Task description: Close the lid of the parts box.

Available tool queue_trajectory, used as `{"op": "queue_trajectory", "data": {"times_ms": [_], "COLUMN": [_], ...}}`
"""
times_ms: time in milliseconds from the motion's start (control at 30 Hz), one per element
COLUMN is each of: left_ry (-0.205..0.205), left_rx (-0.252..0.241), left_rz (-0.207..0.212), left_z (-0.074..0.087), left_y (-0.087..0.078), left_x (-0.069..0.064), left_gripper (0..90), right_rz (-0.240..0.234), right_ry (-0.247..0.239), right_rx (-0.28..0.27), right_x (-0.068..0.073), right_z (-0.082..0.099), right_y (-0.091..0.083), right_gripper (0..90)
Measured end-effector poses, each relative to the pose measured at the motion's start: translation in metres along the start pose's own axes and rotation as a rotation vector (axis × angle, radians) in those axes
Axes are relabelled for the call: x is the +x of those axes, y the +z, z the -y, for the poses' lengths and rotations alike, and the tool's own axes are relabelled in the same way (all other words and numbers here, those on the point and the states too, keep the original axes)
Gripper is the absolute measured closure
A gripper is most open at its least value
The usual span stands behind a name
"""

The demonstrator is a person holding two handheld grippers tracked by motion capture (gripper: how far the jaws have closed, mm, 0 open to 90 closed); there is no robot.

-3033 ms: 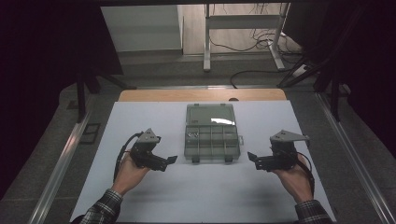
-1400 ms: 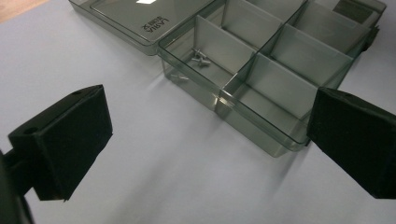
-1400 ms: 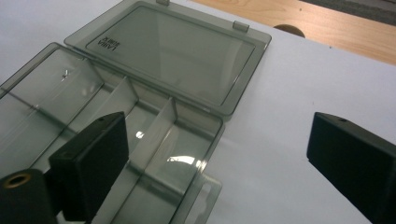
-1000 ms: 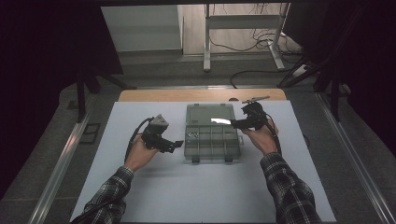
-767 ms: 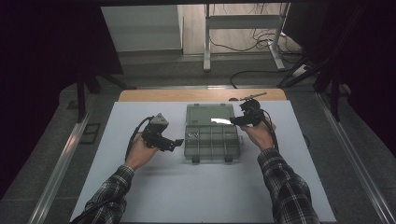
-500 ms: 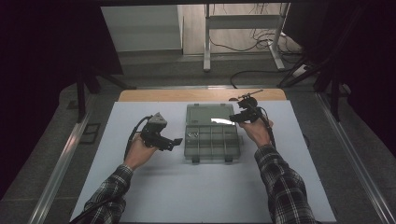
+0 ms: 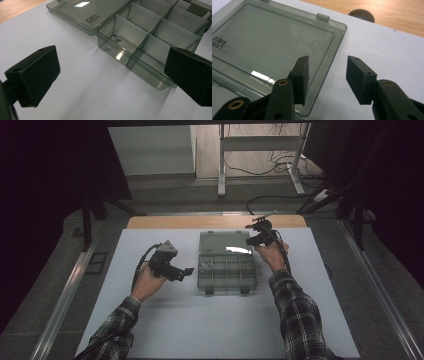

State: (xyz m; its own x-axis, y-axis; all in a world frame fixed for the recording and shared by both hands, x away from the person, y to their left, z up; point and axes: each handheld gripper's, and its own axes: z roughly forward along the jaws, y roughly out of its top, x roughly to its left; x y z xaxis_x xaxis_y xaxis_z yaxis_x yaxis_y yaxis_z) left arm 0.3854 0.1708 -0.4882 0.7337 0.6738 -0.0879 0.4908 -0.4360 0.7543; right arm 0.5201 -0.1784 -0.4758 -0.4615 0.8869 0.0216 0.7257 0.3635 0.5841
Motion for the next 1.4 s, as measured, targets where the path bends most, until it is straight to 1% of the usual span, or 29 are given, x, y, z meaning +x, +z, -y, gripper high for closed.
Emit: {"op": "queue_trajectory", "data": {"times_ms": [67,167,300,367,400,467,533,700,767,833,933,1100,1400], "left_ry": [-0.001,0.001,0.001,0.002,0.002,0.003,0.004,0.01,0.01,0.009,0.011,0.008,0.009], "left_rx": [0.0,0.001,0.001,0.002,0.002,0.004,0.006,0.011,0.011,0.012,0.015,0.008,0.014], "left_rz": [0.0,-0.003,-0.003,-0.004,-0.004,-0.005,-0.005,-0.007,-0.007,-0.008,-0.008,-0.009,-0.01], "left_z": [0.0,0.0,0.001,0.001,0.001,0.001,0.001,0.001,0.001,0.001,0.001,0.001,0.001], "left_y": [0.0,0.0,-0.001,0.0,0.0,0.0,0.0,0.0,0.0,0.0,-0.001,-0.001,-0.001], "left_x": [0.001,0.001,0.001,0.001,0.001,0.002,0.002,0.001,0.002,0.002,0.002,0.002,0.003], "left_gripper": [0.3,0.3,0.4,0.4,0.4,0.4,0.4,0.5,0.5,0.5,0.5,0.5,0.5], "right_rz": [0.004,0.022,0.039,0.031,0.03,0.031,0.021,0.034,0.034,0.039,0.039,0.054,0.074], "right_ry": [-0.003,-0.007,0.001,0.012,0.021,0.02,0.028,0.027,0.04,0.04,0.058,0.069,0.084], "right_rx": [0.006,0.007,0.017,0.024,0.035,0.043,0.043,0.068,0.07,0.068,0.068,0.068,0.059], "right_x": [0.0,-0.001,-0.002,-0.003,-0.004,-0.004,-0.004,-0.003,-0.003,-0.002,-0.002,0.0,0.003], "right_z": [-0.001,-0.003,-0.006,-0.006,-0.006,-0.006,-0.007,-0.008,-0.008,-0.009,-0.009,-0.01,-0.01], "right_y": [0.004,0.008,0.013,0.015,0.017,0.02,0.021,0.027,0.028,0.029,0.029,0.029,0.029], "right_gripper": [56.0,61.2,69.3,71.9,72.4,74.1,75.2,78.5,79.6,79.9,80.5,81.8,84.6]}}
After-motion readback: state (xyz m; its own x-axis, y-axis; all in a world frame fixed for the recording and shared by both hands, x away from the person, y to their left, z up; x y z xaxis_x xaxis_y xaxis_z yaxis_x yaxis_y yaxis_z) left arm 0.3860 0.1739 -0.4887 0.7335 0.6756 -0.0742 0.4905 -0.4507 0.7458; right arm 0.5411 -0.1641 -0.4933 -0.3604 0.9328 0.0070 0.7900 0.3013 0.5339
